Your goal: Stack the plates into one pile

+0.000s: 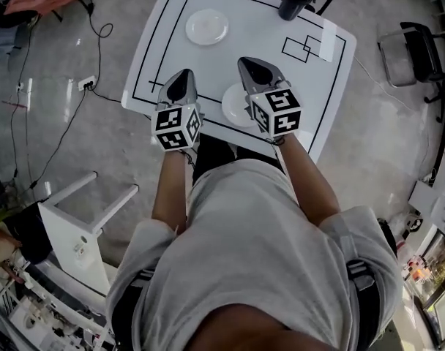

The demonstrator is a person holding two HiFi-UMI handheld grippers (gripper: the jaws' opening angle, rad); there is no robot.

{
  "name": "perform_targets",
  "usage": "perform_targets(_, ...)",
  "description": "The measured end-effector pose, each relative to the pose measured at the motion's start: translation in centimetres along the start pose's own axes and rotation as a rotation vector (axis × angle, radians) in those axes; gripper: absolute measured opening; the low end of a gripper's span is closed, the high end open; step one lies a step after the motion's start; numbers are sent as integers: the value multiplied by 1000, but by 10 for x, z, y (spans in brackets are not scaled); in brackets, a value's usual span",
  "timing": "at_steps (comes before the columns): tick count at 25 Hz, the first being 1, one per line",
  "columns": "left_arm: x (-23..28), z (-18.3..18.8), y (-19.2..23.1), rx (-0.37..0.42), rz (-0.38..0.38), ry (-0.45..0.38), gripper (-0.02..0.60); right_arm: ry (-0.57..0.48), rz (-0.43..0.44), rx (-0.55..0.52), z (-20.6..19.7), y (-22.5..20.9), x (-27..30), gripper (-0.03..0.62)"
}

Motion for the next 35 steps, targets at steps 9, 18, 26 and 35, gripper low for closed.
perform_targets(9,90,2,48,40,-198,70,3,95,-141,-40,-18,-6,82,0)
perform_targets(18,151,-21,87,31,-338,177,3,191,-242,33,-37,-8,143,0)
perform_targets(26,185,-34,103,35,-407,277,3,280,-290,142,-57,-18,178,0)
perform_targets(35,218,-33,118,68,-428,336,3,301,-290,197,-64,-26,218,0)
Point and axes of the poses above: the fingertips, and each gripper's own axes: x forward along the fingers, y to its left, z out of its top, the point moved 3 cm from there along -x, backward along the fingers, and after that the axes turned 6 degrees about -z, right-handed, at the moved point
